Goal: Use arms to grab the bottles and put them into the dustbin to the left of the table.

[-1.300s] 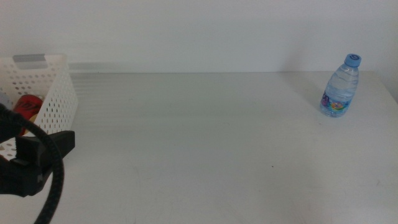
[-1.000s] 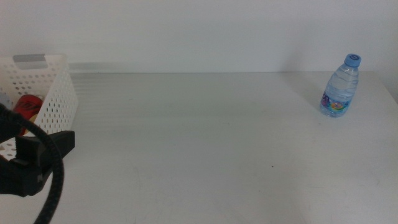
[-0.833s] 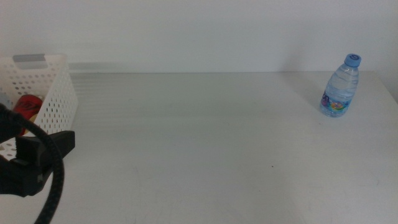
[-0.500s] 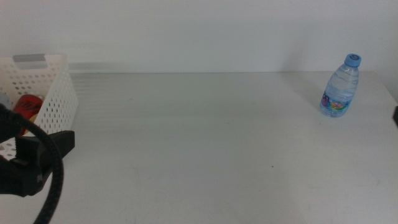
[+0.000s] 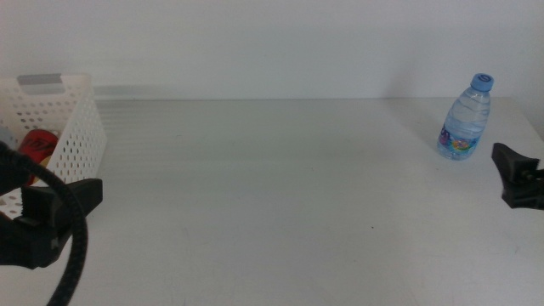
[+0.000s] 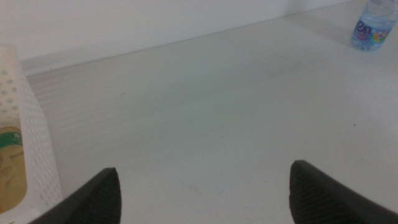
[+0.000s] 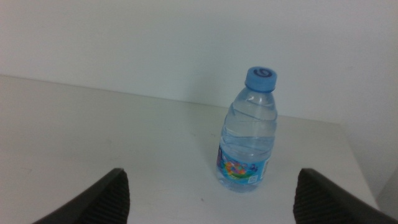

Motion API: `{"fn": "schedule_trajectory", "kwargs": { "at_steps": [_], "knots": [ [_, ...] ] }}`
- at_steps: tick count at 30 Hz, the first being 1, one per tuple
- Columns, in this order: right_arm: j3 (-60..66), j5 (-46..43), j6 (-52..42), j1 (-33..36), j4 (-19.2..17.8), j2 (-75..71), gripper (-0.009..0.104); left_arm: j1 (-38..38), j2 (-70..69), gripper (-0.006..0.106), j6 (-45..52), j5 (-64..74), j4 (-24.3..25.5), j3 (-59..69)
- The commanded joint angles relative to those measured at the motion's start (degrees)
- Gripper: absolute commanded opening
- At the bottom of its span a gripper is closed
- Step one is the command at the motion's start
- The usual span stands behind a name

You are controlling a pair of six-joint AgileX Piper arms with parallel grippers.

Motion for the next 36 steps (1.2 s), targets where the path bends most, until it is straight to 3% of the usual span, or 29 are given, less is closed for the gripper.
{"fn": "schedule_trajectory", "kwargs": {
  "at_steps": [1,8,20,26,31,36],
  "knots": [
    [-2.1,-8.3,-0.5,-0.3,0.3,2.7,0.077,-0.3,0.1,0.086,-0.9,-4.0,-0.7,-1.6],
    [-2.1,-18.3,-0.5,-0.3,4.5,14.4,0.077,-0.3,0.1,0.086,-0.9,-4.0,-0.7,-1.6],
    [-4.5,-41.6,-0.3,-0.4,4.5,29.5,0.077,-0.3,0.1,0.086,-0.9,-4.0,-0.7,-1.6],
    [-8.7,-43.1,-1.7,-0.4,7.7,35.4,0.078,-0.3,0.1,0.086,-0.9,-4.0,-0.7,-1.6],
    [-13.8,-40.1,-3.3,-0.4,13.2,38.4,0.09,-0.3,0.1,0.086,-0.9,-4.0,-0.7,-1.6],
    [-18.3,-38.4,-6.6,-0.4,12.5,42.0,0.096,-0.3,0.1,0.086,-0.9,-4.0,-0.7,-1.6]
  ]
}}
